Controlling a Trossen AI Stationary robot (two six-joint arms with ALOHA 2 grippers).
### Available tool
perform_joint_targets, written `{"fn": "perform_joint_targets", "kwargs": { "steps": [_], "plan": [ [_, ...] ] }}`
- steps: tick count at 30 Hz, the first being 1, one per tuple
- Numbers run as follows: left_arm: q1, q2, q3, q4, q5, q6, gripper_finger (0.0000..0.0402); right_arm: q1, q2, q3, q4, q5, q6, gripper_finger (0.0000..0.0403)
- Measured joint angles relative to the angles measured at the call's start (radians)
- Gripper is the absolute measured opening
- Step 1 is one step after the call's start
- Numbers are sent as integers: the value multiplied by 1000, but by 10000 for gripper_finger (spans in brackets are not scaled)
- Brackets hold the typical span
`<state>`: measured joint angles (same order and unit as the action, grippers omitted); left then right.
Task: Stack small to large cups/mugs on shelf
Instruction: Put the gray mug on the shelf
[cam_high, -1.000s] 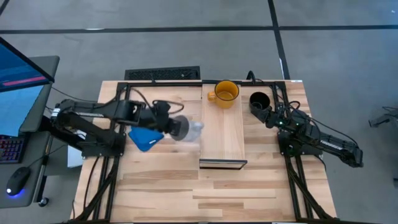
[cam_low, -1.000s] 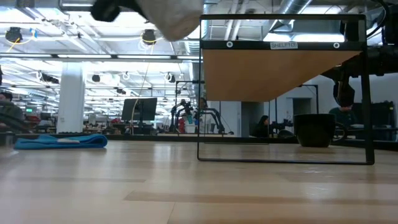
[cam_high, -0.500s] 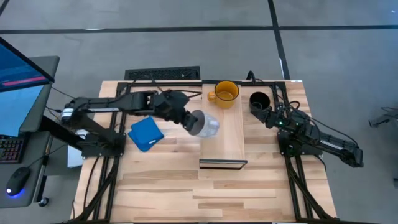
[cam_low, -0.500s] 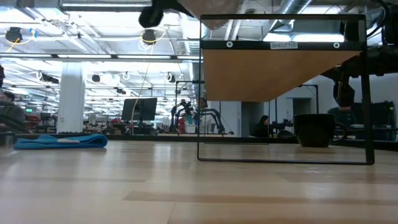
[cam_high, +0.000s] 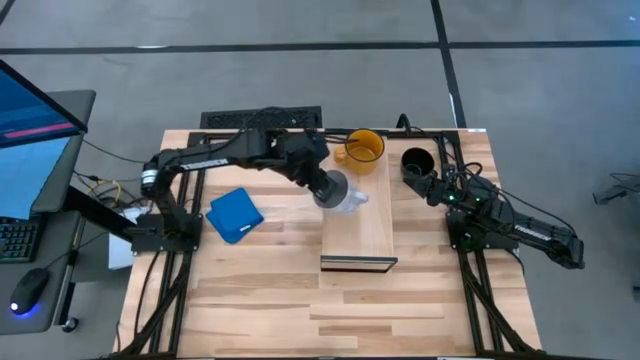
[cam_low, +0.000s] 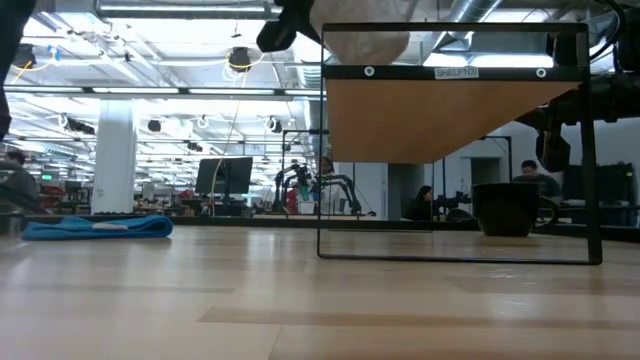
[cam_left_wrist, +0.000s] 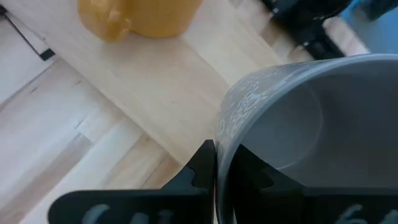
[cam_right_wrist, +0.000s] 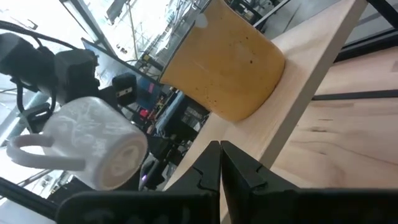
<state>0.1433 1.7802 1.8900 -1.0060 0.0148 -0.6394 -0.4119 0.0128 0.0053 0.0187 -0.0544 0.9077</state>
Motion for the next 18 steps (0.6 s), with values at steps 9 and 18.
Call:
{"fn": "perform_joint_targets", "kwargs": {
  "steps": [9,18],
  "plan": [
    [5,127,99,-128,0,16,9,0,0,0,0,0,-1,33],
    [5,152,102,-136,6,11,9,0,0,0,0,0,-2,33]
  ]
}}
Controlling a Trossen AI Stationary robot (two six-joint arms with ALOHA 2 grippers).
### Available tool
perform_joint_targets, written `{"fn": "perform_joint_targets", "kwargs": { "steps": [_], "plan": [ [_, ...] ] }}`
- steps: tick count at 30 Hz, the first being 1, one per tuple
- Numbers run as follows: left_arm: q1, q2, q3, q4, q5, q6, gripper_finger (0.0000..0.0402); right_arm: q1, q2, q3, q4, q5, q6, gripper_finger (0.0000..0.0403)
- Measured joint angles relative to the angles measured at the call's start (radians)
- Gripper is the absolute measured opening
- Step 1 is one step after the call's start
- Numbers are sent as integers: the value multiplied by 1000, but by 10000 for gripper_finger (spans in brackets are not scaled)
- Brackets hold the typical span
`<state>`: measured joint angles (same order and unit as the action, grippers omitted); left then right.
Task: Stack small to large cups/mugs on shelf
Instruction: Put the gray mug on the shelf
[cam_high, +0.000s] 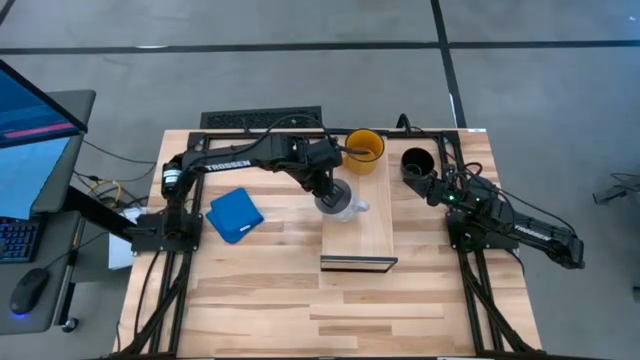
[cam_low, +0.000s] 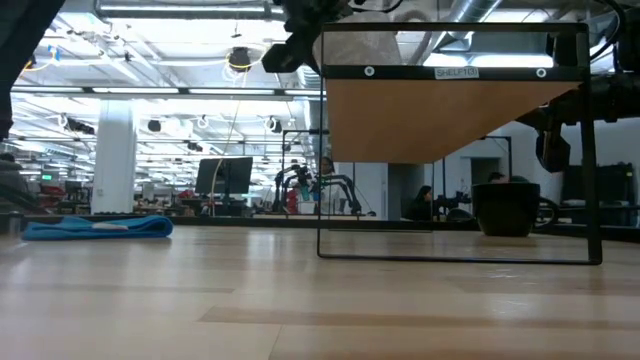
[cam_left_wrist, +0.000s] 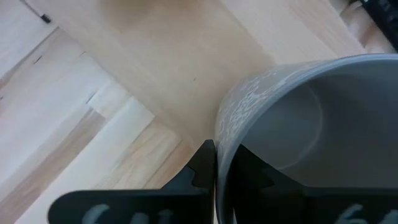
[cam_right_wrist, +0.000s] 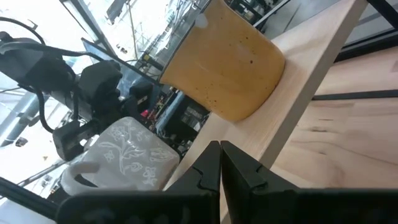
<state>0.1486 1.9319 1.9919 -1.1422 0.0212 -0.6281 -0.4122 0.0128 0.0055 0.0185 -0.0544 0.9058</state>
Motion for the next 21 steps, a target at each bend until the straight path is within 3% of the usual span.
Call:
{"fn": "perform_joint_targets", "kwargs": {
  "steps": [21],
  "plan": [
    [4,3,-1,-11,27,-12,25,0,0,0,0,0,0,33]
  ]
}}
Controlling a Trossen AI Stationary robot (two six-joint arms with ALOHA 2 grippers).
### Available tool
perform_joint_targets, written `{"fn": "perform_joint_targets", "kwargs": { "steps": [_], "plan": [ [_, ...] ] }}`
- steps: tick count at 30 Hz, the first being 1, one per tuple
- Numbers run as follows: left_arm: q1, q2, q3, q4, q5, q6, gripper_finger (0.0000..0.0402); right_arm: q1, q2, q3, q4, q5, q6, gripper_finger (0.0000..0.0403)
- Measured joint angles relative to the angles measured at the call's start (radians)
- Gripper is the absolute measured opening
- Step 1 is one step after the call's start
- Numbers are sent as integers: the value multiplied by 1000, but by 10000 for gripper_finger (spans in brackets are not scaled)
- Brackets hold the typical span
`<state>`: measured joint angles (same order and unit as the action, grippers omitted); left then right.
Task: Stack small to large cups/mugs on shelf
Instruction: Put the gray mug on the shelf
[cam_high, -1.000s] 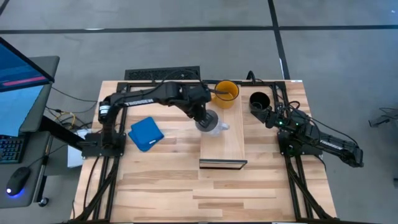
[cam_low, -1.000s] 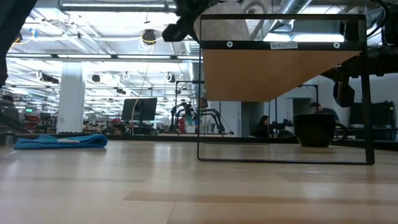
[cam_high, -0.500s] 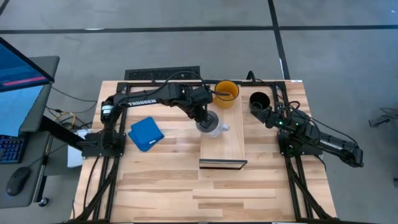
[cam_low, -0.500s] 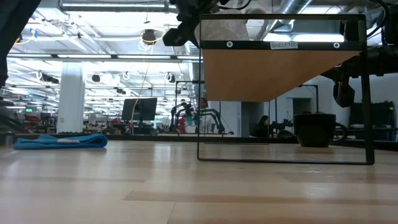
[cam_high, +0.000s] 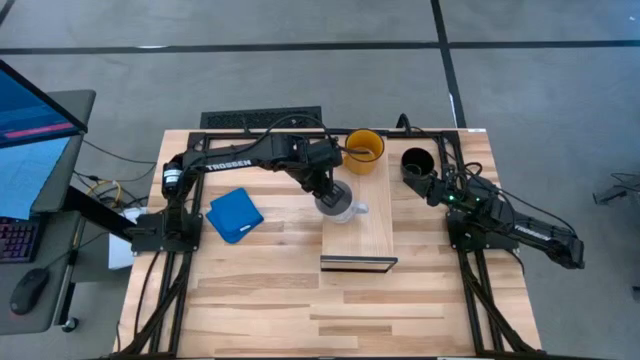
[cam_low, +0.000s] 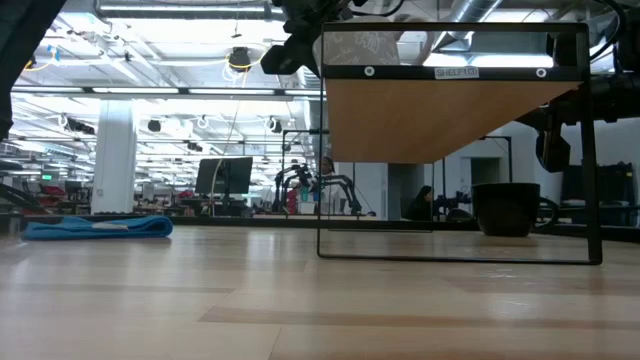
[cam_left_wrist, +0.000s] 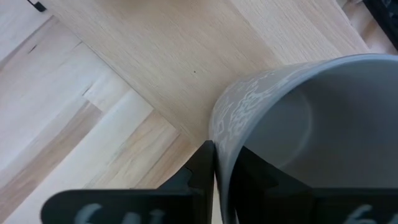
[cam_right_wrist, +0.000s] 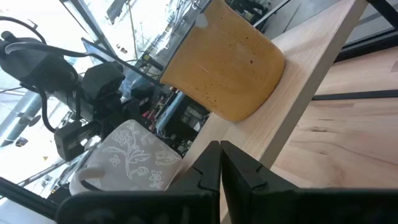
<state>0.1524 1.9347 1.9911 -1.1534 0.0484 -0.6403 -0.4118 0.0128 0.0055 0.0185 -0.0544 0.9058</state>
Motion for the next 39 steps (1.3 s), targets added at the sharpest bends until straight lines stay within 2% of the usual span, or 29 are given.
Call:
{"fn": "perform_joint_targets", "kwargs": {
  "steps": [10,31,39],
  "plan": [
    [6,0,-1,45,45,-11,40,0,0,0,0,0,-23,33],
    [6,0,-1,55,60,-36,44,0,0,0,0,-1,-23,33],
    [6,-2,-1,80,66,-40,85,0,0,0,0,-1,-23,33]
  ]
}}
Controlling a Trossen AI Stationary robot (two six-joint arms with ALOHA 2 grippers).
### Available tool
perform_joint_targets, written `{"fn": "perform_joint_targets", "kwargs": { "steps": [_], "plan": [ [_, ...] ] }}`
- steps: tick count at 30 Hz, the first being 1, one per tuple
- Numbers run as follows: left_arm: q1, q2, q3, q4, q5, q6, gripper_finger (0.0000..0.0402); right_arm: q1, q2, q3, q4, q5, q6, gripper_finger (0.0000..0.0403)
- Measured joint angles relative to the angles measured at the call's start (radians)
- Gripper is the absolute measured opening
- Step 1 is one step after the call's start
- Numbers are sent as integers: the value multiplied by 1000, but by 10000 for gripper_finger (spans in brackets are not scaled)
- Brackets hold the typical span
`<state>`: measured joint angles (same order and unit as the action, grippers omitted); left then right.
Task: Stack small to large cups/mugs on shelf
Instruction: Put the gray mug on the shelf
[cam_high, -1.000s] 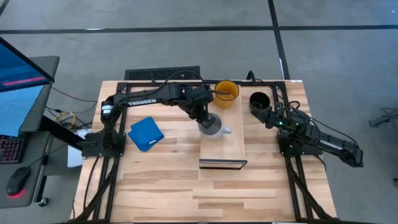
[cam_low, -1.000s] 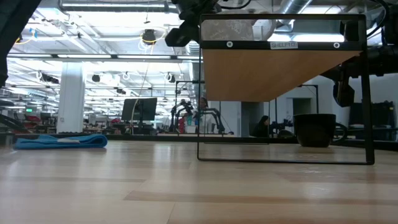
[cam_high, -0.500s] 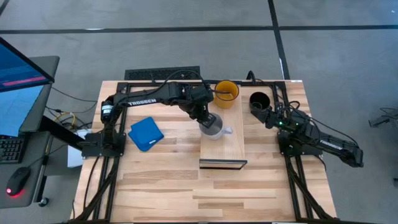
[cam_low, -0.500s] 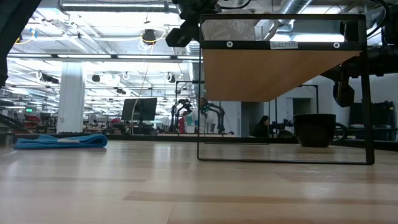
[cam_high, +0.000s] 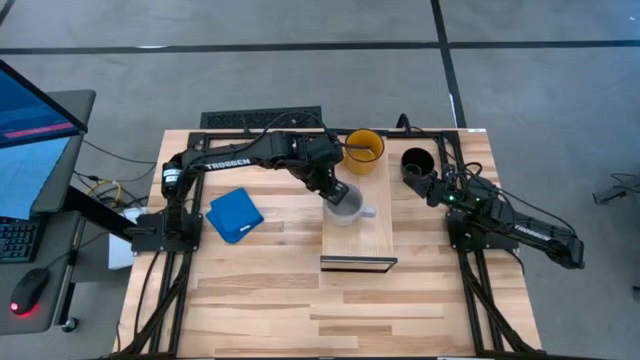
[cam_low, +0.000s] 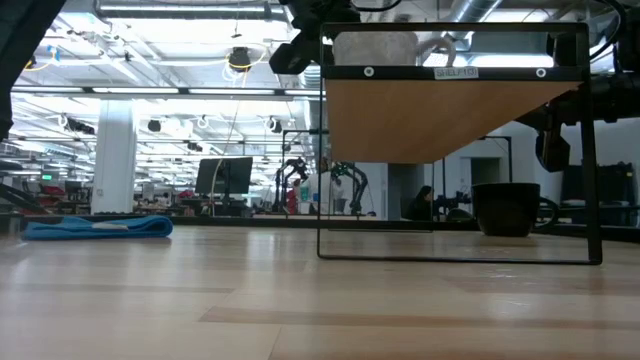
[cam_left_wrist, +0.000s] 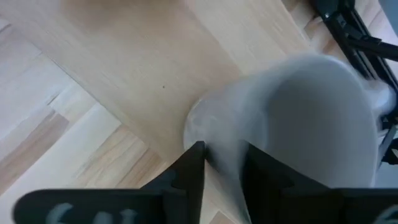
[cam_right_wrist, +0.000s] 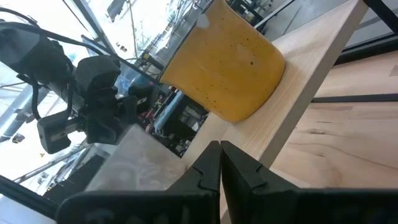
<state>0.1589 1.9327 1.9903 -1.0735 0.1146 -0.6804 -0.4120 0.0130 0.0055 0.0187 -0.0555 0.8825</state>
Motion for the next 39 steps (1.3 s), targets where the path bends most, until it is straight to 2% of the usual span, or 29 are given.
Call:
{"fn": "perform_joint_targets", "kwargs": {
  "steps": [7,15,22,33,39],
  "plan": [
    [0,0,0,-1,1,1,126,0,0,0,0,0,0,33],
    [0,0,0,42,-22,41,150,0,0,0,0,0,0,33],
    [1,-1,0,90,34,67,154,0,0,0,0,0,0,33],
    [12,-3,0,109,37,90,154,0,0,0,0,0,0,33],
    [30,-19,1,110,3,100,154,0,0,0,0,-1,1,33]
  ]
}}
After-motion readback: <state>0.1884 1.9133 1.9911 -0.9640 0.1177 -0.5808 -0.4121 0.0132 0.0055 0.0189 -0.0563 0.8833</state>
